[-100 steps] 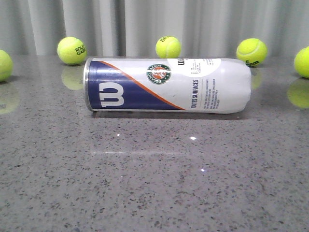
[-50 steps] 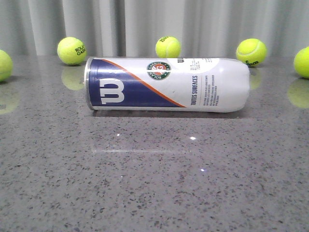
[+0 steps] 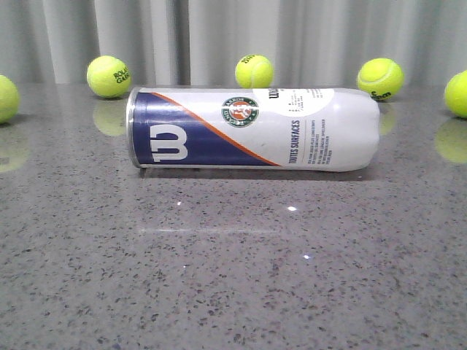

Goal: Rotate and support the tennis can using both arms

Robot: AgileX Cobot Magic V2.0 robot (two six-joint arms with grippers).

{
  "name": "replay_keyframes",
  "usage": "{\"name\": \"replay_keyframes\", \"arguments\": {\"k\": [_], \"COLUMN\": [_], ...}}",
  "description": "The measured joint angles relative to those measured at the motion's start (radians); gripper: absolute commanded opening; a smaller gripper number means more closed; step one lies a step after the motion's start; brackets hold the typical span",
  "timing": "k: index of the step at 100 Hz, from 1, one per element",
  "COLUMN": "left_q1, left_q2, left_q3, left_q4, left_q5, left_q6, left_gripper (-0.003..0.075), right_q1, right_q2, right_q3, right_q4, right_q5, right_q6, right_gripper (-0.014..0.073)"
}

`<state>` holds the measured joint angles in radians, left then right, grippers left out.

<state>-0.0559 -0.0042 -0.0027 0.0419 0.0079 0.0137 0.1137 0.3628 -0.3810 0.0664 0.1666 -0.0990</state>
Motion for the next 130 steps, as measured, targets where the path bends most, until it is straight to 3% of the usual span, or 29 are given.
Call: {"name": "replay_keyframes", "arguments": {"k": [12,20,78,92,116,130], "left_q1": [0.000,0.000,0.000,0.000,0.000,0.000], "left_q2": [0.000,0.000,0.000,0.000,0.040,0.177], "left_q3": [0.000,0.000,0.000,-0.006,-0.220,-0.434], "left_q4": [0.000,0.000,0.000,-0.082,-0.167,-0.179], "left_q5": [0.000,0.000,-0.026,-0.043,0.133,0.345], "left_q6": [0.000,0.000,0.000,0.000,0.000,0.000], "left_gripper": [-0.0021,-0.0021,-0.0021,-0.0021,-0.0021,-0.0021], "right_q1": [0.000,0.000,0.000,0.000,0.000,0.000], "right_q2": [0.000,0.000,0.000,0.000,0.000,0.000], "right_q3": [0.000,0.000,0.000,0.000,0.000,0.000], "right_q4": [0.000,0.000,0.000,0.000,0.000,0.000], "right_q5": [-0.002,-0.002,-0.002,-0.002,-0.002,-0.002], "right_q6": [0.000,0.000,0.002,0.002,0.002,0.002], "right_gripper": [0.0065,-0.0074,-0.0067,-0.0067,-0.0067,-0.0067]}}
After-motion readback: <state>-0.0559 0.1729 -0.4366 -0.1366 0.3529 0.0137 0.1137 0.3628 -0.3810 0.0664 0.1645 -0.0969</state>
